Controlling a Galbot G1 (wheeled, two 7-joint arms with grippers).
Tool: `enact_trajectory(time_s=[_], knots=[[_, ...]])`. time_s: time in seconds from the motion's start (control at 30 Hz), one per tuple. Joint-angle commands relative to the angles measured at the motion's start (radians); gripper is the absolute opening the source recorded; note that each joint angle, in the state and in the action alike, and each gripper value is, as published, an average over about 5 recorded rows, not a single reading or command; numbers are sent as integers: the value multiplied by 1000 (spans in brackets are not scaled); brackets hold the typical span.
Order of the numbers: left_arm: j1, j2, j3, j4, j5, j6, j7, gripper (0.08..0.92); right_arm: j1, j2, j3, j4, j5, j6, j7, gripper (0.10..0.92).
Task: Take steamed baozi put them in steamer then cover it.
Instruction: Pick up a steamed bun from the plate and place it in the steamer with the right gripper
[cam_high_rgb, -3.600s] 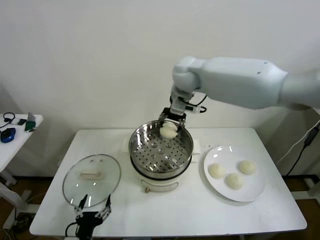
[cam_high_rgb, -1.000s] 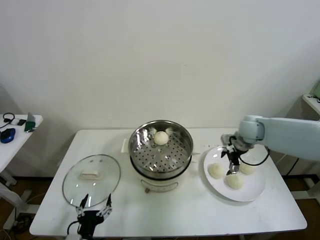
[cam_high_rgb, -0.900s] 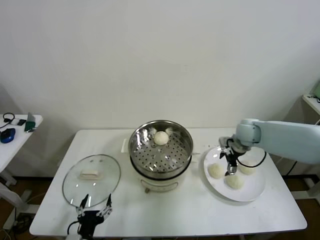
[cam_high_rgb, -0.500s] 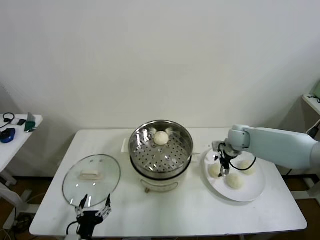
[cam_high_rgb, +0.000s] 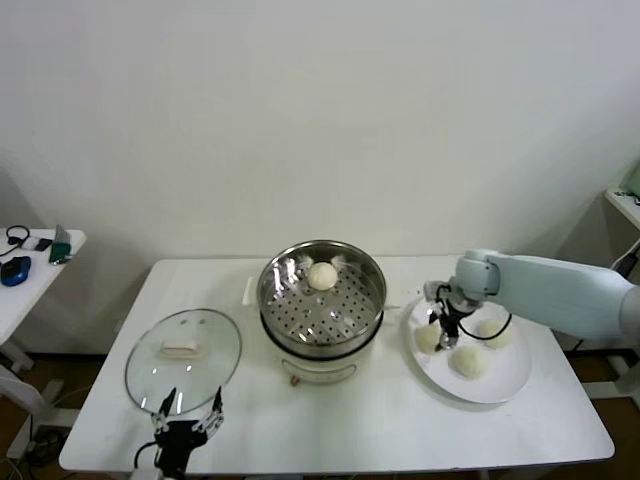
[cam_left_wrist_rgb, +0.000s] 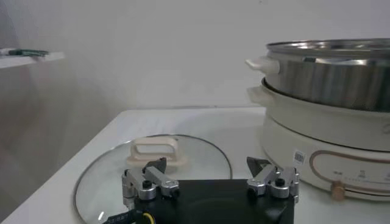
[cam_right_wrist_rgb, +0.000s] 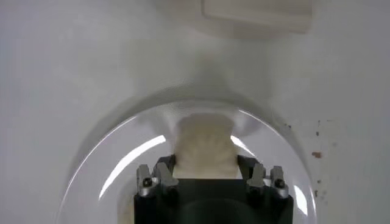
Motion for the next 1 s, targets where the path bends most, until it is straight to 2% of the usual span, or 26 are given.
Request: enact_trajectory(time_s=[0.03, 0.2, 0.33, 0.53, 0.8, 1.0], knots=[[1, -3, 1, -8, 1, 4, -1, 823, 283, 7, -98, 41, 97, 47, -92, 682], [4, 0, 1, -14, 2, 6, -1, 823, 493, 64, -166, 60, 194, 74, -165, 679], [4, 3, 5, -21, 2, 7, 0, 823, 628, 161, -161, 75, 336, 66, -197, 679], [3, 8, 9, -35, -1, 9, 0, 823, 621, 357, -66, 96, 464, 6, -151, 679], [6, 22, -4, -44, -18, 8, 0, 823, 432, 578, -46, 36, 469, -51, -67, 679], [7, 25, -10, -46, -22, 6, -1, 823, 307, 666, -72, -53, 414, -60, -37, 679]])
